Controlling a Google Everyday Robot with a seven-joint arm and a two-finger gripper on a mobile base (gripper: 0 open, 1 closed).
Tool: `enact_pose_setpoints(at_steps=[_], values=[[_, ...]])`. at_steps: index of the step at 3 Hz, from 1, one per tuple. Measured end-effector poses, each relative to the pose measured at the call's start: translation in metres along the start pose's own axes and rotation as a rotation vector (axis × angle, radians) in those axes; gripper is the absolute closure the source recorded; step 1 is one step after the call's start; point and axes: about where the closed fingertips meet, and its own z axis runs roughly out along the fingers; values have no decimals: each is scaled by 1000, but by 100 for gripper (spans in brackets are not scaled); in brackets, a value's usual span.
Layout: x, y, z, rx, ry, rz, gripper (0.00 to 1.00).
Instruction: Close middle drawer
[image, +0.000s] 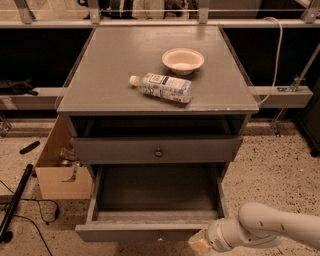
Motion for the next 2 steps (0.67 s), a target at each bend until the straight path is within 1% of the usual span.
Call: enact_pose_setpoints(at_steps=[1, 2], values=[[-3, 8, -7, -13, -24, 5, 23], [-25, 3, -19, 6, -47, -25, 1]])
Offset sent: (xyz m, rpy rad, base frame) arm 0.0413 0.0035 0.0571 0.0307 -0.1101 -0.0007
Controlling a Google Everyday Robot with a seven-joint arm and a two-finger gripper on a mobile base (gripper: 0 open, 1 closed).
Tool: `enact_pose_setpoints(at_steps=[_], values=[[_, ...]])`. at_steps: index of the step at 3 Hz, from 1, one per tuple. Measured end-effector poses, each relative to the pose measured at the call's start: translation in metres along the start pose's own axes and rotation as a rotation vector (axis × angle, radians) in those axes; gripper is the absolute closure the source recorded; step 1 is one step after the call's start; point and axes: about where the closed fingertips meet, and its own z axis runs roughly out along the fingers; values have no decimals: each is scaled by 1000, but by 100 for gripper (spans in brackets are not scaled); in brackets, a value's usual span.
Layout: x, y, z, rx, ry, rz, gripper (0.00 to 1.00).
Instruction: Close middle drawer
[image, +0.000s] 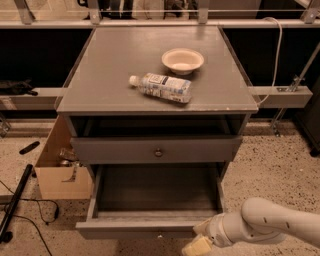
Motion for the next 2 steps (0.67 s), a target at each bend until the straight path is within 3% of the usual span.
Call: enact_pose_setpoints(at_steps=[1, 2], values=[[0, -4, 2, 1, 9, 11, 3], [-35, -35, 18, 6, 21, -9, 25]])
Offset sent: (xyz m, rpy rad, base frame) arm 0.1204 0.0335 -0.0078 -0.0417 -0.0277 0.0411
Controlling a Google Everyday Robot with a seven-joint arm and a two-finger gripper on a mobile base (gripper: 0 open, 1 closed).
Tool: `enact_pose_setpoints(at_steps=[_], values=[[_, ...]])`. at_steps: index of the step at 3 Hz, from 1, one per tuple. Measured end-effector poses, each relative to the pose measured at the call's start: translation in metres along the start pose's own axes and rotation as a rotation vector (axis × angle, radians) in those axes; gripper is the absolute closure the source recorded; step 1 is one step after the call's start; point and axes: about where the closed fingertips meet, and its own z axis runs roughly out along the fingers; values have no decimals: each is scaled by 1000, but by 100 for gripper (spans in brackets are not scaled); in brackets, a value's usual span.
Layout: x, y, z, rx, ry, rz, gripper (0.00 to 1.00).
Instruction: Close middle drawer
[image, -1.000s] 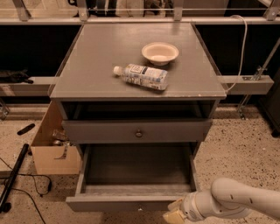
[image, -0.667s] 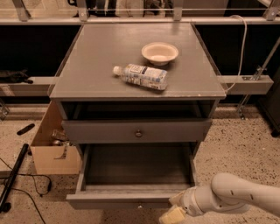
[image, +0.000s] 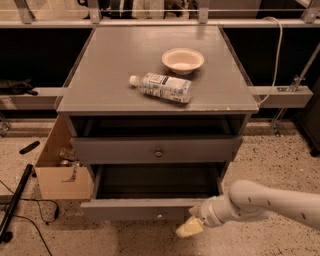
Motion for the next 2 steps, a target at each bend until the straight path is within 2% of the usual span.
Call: enact_pose_setpoints(at_steps=[1, 2], values=[[-30, -36, 33, 4, 20, -14, 49], [-41, -43, 42, 4, 20, -25, 46]])
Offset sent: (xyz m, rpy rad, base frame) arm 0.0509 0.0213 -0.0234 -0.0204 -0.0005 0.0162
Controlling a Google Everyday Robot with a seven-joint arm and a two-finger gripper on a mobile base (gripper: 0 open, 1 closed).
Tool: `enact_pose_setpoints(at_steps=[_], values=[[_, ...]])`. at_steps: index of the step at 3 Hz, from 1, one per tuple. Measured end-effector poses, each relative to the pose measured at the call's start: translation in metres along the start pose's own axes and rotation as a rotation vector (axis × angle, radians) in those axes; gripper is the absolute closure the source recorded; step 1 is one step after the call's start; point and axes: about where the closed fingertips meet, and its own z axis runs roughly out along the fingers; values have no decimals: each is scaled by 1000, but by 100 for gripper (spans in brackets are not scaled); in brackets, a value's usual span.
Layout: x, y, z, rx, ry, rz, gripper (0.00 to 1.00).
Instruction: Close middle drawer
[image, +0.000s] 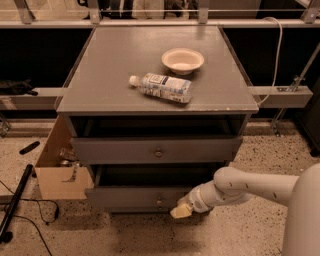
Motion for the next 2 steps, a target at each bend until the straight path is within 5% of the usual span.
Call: enact_pose_setpoints(at_steps=[2], values=[[0, -1, -1, 0, -5, 0, 0]])
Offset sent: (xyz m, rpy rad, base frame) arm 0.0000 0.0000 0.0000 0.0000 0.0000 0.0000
